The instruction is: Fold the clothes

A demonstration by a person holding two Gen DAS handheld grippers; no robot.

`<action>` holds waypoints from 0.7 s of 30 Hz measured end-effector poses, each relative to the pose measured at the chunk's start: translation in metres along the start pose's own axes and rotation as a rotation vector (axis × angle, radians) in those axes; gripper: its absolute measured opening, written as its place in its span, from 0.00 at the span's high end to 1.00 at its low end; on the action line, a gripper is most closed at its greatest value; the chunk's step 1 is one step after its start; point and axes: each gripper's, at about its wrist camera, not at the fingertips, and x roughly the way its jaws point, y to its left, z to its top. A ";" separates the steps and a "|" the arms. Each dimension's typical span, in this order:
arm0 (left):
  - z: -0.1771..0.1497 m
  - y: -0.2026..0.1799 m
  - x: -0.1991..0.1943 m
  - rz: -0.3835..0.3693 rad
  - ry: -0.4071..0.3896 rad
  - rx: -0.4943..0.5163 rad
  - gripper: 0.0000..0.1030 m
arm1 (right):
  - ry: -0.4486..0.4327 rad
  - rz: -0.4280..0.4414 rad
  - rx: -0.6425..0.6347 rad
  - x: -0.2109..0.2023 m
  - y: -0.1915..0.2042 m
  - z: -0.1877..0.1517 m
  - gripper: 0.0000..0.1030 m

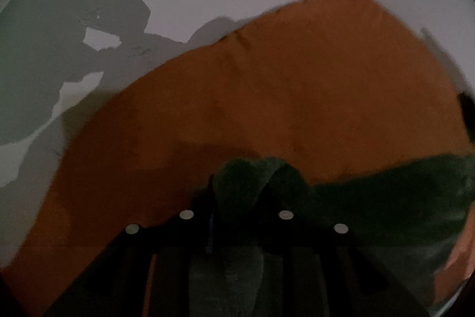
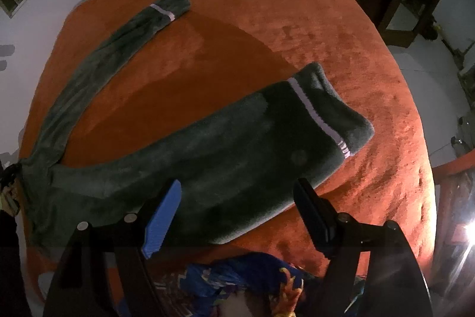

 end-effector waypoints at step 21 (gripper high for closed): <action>-0.093 -0.047 -0.164 -0.116 -0.081 0.211 0.29 | -0.049 0.093 -0.013 -0.016 0.023 -0.006 0.25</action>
